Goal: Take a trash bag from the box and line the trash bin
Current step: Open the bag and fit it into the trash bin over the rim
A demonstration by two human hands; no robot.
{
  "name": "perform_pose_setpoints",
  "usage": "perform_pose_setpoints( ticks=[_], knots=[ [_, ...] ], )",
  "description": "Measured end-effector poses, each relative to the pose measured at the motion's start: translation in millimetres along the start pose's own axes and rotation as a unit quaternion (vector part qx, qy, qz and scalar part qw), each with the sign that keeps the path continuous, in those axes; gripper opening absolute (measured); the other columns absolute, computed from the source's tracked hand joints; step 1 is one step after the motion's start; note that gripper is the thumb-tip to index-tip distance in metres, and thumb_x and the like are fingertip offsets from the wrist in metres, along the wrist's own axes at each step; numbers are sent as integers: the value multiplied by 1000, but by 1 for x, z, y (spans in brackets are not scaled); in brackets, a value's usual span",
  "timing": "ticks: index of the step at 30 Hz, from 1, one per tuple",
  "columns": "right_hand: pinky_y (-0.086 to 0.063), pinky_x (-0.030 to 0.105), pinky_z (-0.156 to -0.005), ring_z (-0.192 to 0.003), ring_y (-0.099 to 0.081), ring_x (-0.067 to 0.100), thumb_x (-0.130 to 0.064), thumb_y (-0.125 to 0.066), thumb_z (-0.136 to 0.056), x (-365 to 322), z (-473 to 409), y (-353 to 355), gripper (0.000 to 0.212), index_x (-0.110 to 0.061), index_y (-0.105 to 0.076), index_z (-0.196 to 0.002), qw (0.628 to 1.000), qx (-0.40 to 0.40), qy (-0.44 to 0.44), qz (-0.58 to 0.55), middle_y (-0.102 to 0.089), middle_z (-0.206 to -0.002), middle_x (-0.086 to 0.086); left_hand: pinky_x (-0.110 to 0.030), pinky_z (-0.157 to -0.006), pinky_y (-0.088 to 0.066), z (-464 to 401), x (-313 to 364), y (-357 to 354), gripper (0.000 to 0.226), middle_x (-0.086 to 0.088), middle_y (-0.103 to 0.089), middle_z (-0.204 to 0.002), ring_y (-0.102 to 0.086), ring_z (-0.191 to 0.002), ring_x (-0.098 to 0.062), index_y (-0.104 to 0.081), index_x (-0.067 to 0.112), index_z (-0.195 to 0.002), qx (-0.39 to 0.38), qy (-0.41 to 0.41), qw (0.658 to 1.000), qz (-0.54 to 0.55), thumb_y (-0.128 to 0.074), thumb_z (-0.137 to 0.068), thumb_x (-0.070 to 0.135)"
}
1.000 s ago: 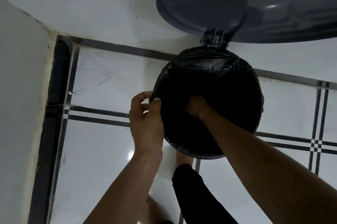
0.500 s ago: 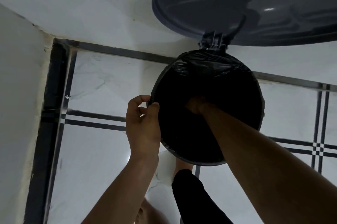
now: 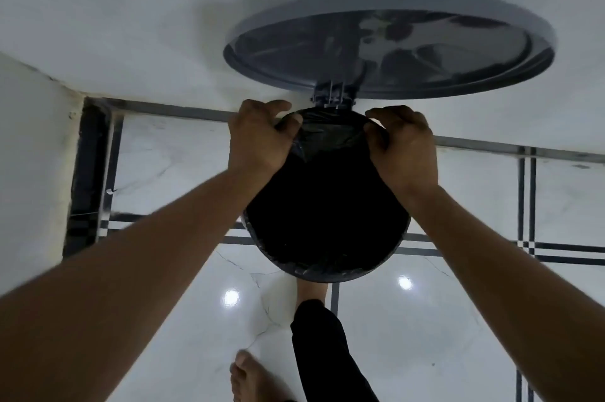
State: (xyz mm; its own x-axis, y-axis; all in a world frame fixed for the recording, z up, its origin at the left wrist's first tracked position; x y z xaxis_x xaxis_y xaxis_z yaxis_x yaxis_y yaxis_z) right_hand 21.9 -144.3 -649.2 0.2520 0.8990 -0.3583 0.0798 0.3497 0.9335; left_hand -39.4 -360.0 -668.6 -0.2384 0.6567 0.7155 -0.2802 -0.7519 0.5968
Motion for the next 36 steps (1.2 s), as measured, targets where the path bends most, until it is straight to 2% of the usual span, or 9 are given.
perform_pose_setpoints(
  ticks=[5,9,13,16,20,24,29,32,36],
  knots=[
    [-37,14,-93,-117,-64,18,-35,-58,-101,11,-28,-6,26,-24,-78,-115,961,-192,-156,-126,-74,-123,-1,-21,-95,-47,-39,6,0,35,-5,-78,-103,-69,-103,-21,-81,11,-101,-62,91,994,4,-75,-88,43],
    [-45,30,-98,-114,-63,29,-30,-52,-102,11,-45,-11,33,-10,-76,-114,946,-275,-163,-50,-71,-119,10,-32,-80,-58,-58,-5,-10,23,-9,-69,-98,-67,-81,-21,-65,11,-82,-138,178,971,83,-73,-91,31],
    [-50,27,-81,-92,-62,20,-16,-67,-95,23,-55,-18,11,-10,-74,-99,904,-301,-229,-199,-70,-111,11,-20,-78,-56,-65,-12,-22,33,-9,-66,-119,-65,-91,-16,-68,2,-110,-176,189,965,33,-62,-101,33],
    [-45,23,-70,-91,-62,14,-18,-73,-92,31,-46,-15,7,-24,-71,-91,837,-324,-296,-326,-70,-98,-3,-33,-81,-55,-59,-20,-22,42,-15,-70,-125,-63,-93,-21,-68,2,-125,-169,210,959,88,-69,-94,30],
    [-46,29,-94,-110,-63,12,-41,-81,-84,42,-29,5,41,-29,-69,-122,869,-266,-288,-301,-72,-115,-9,-28,-64,-56,-30,-38,6,12,-15,-75,-99,-72,-82,-27,-74,9,-93,-18,229,939,256,-64,-90,5],
    [-45,9,-83,-93,-67,3,-31,-70,-90,43,34,32,22,-25,-72,-111,914,-44,-307,-260,-73,-105,-12,-28,-68,-43,44,-66,26,8,0,-65,-78,-58,-72,-19,-71,23,-75,108,281,907,294,-63,-72,22],
    [-43,24,-82,-95,-65,11,-32,-63,-93,38,128,20,24,-22,-66,-115,870,22,-424,-250,-69,-106,-5,-33,-71,-45,132,-86,1,21,0,-58,-81,-55,-73,-18,-58,17,-85,57,455,814,356,-60,-94,37],
    [-51,27,-87,-100,-66,14,-36,-63,-97,42,144,6,32,-17,-64,-122,800,13,-493,-342,-68,-100,-8,-38,-92,-46,151,-81,-17,33,0,-67,-102,-63,-100,-19,-64,17,-107,-11,480,754,448,-52,-99,46],
    [-56,34,-81,-89,-65,18,-40,-61,-99,54,143,-9,24,-18,-68,-98,695,-26,-538,-476,-68,-87,-2,-36,-82,-53,145,-82,-21,36,-5,-69,-108,-68,-96,-22,-65,14,-112,16,484,706,517,-46,-103,44]
  ],
)
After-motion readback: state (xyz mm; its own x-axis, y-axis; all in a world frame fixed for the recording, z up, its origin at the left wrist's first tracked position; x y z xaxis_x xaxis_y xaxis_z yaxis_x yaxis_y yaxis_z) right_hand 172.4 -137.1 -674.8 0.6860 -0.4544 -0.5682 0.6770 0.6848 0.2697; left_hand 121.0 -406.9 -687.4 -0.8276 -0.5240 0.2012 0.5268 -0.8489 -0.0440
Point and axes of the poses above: each hand's wrist, its own z-axis away from the middle knuckle, its own y-axis out of the back of the hand, x = y × z, the point moved 4 cm from there along -z, towards the middle knuckle
